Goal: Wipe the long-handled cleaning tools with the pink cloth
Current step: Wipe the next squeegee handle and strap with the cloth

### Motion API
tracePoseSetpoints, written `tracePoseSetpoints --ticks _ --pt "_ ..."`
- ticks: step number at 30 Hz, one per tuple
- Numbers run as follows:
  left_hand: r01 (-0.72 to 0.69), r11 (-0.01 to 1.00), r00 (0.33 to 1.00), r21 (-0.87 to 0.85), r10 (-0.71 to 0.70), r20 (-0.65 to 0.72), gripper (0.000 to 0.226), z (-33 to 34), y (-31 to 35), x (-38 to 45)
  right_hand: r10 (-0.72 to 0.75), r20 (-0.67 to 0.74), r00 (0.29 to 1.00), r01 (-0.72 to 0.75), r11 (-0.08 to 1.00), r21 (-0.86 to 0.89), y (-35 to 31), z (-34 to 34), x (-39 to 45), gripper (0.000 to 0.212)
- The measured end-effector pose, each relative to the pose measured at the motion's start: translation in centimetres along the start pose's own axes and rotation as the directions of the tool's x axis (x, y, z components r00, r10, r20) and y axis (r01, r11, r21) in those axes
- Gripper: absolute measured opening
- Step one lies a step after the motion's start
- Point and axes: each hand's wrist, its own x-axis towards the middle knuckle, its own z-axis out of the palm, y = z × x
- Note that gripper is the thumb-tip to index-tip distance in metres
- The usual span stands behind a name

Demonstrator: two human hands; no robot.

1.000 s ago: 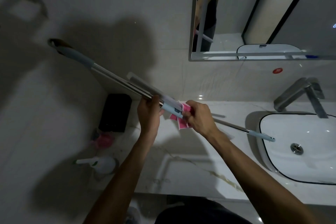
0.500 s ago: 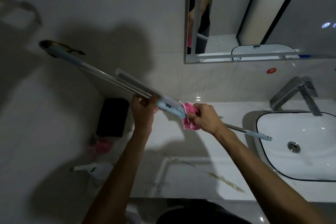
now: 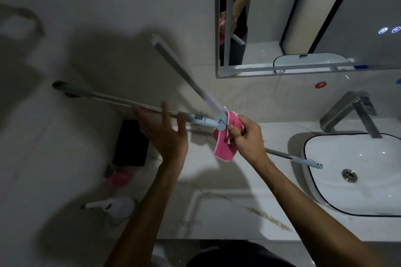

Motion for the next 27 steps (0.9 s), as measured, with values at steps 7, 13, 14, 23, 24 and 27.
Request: tracePoseSetpoints --ticks 7,13,14,23,24,27 --pt "-0.393 0.918 0.906 0.059 0.375 0.193 0.031 0.5 -0.3 0.4 0.000 -0.043 0.999 0.000 1.000 0.000 0.2 0.1 0.1 0.010" --pt "-0.263 0.964 0.911 -0.028 0.258 0.322 0.038 0.1 0.4 -0.1 0.006 -0.133 0.991 0.012 0.991 0.131 -0.3 -0.1 0.4 0.012" --pt "-0.218 0.974 0.914 -0.056 0.224 0.338 0.037 0.1 0.4 0.0 0.008 -0.128 0.992 0.012 0.988 0.155 -0.4 -0.1 0.4 0.012" --pt "-0.042 0.996 0.847 -0.079 0.077 0.527 0.027 -0.8 2.0 1.1 0.072 -0.191 0.979 0.020 0.898 0.439 -2.9 1.2 0.7 0.016" --pt "-0.017 0.995 0.827 -0.094 0.067 0.559 0.024 -0.9 2.3 1.0 0.074 -0.199 0.977 0.029 0.882 0.470 -3.2 1.4 0.7 0.014" --pt "0.107 0.965 0.752 -0.239 0.078 0.654 0.012 -0.9 3.0 0.2 0.075 -0.186 0.980 0.032 0.858 0.513 -3.7 1.8 0.8 0.011"
